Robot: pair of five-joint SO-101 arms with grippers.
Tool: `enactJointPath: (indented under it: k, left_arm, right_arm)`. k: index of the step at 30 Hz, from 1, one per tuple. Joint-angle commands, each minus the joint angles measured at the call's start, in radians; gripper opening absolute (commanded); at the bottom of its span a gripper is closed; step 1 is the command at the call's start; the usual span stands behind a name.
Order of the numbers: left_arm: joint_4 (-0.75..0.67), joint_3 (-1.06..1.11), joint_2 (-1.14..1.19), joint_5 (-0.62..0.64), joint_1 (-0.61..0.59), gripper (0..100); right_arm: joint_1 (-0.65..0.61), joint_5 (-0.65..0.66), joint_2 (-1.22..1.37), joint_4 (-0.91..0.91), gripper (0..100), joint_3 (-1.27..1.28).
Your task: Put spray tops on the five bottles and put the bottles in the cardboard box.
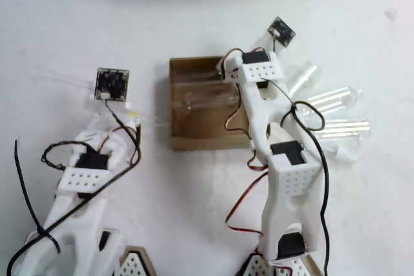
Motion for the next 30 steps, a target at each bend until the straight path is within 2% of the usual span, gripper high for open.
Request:
enactJointPath:
  k: [1,11,19,24,30]
  left_arm:
    - [-0.029,-0.011,-0.018,0.006,0.013,2]
    - [-0.029,-0.011,-0.018,0.006,0.013,2]
    - [-0.029,-0.011,-0.018,0.006,0.013,2]
    - [-0.029,-0.011,-0.018,0.006,0.013,2]
    - [-0.029,-0.011,-0.018,0.006,0.013,2]
  right_arm:
    - [-0.041,-0.052,-0.024,0.067,17.3,-0.028]
    - [-0.045,-0.043,-0.136,0.257,17.3,-0.04]
    - [0.008,-0.052,-0.177,0.076,17.4,-0.031]
    - [0.015,-0.052,-0.113,-0.016,17.6,-0.052]
    - [0.007,-0.054,-0.016,-0.03,17.6,-0.118]
